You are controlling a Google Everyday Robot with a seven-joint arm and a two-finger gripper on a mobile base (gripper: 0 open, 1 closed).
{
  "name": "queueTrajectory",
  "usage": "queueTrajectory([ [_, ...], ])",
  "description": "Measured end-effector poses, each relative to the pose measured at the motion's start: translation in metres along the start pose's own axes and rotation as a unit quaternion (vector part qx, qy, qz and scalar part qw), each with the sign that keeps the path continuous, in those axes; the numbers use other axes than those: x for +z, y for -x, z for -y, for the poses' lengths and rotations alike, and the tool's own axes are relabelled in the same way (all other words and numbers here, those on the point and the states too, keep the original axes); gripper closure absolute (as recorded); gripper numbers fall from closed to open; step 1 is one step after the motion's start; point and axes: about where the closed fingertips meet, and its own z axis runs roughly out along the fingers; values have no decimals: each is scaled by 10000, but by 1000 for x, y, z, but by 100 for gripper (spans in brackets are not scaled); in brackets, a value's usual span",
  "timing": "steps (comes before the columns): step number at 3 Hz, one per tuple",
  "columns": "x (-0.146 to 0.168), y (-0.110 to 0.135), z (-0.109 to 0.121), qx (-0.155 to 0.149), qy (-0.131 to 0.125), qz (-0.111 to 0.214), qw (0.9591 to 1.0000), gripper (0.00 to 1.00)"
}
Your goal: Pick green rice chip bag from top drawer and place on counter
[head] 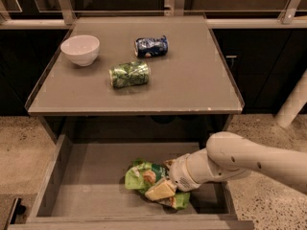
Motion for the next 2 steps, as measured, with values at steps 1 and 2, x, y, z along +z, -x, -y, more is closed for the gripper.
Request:
queueTrajectory([
  [1, 0, 0, 0, 0, 0, 0, 10000, 88],
  [2, 0, 0, 0, -2, 3, 2, 10000, 100],
])
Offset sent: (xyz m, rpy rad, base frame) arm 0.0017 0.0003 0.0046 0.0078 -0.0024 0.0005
